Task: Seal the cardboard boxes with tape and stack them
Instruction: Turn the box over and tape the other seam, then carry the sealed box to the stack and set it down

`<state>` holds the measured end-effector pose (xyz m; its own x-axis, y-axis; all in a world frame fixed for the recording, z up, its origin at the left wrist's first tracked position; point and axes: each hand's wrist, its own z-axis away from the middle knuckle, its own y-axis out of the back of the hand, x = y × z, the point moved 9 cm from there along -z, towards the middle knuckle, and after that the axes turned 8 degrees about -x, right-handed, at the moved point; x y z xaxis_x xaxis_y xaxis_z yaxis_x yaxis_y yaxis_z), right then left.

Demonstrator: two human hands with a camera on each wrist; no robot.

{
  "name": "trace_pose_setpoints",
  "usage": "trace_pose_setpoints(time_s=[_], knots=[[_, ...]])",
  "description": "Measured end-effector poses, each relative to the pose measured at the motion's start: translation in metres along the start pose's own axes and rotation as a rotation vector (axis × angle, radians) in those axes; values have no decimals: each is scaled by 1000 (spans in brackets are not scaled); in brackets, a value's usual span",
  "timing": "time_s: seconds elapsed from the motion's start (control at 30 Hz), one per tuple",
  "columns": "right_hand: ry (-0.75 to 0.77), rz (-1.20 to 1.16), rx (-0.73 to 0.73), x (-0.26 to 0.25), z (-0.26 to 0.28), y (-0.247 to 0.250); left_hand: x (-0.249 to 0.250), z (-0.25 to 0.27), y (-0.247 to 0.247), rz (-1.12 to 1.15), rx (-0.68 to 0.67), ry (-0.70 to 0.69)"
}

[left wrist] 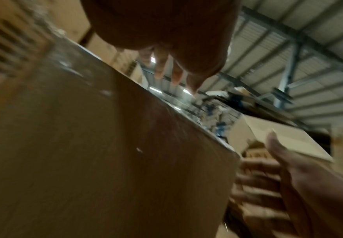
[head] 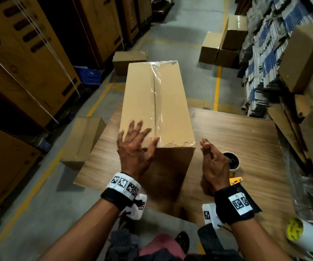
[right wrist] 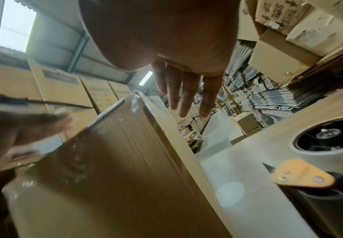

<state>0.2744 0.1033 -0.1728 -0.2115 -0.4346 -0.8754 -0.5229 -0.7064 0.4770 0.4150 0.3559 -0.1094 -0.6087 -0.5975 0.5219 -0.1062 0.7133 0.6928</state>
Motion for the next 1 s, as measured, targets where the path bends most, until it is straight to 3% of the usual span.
trace_pose_setpoints(time_s=[0.1,0.17,0.23,0.3,0.43,0.63,0.8,1.0], knots=[[-130,-15,-56,-11,-21,1,-75,6,15,85,-99,526],[-269,-81,-154,-18,-33,-15,-109,20,4,372,-184,838],[-432,-176,-235,-21,-34,-38,-116,31,-11,684,-242,996],[-448,-223,-251,-31,-35,-55,-116,30,-17,762,-276,967],[-314,-189,-278,-49,-46,-82,-147,16,4,808,-187,880],[-189,-214,-349,-160,-85,-166,-244,-49,81,887,-71,815],[-183,-240,-419,-246,-134,-307,-383,-112,157,918,38,714],[-386,-129,-637,-300,-182,-534,-607,-146,218,830,122,864]])
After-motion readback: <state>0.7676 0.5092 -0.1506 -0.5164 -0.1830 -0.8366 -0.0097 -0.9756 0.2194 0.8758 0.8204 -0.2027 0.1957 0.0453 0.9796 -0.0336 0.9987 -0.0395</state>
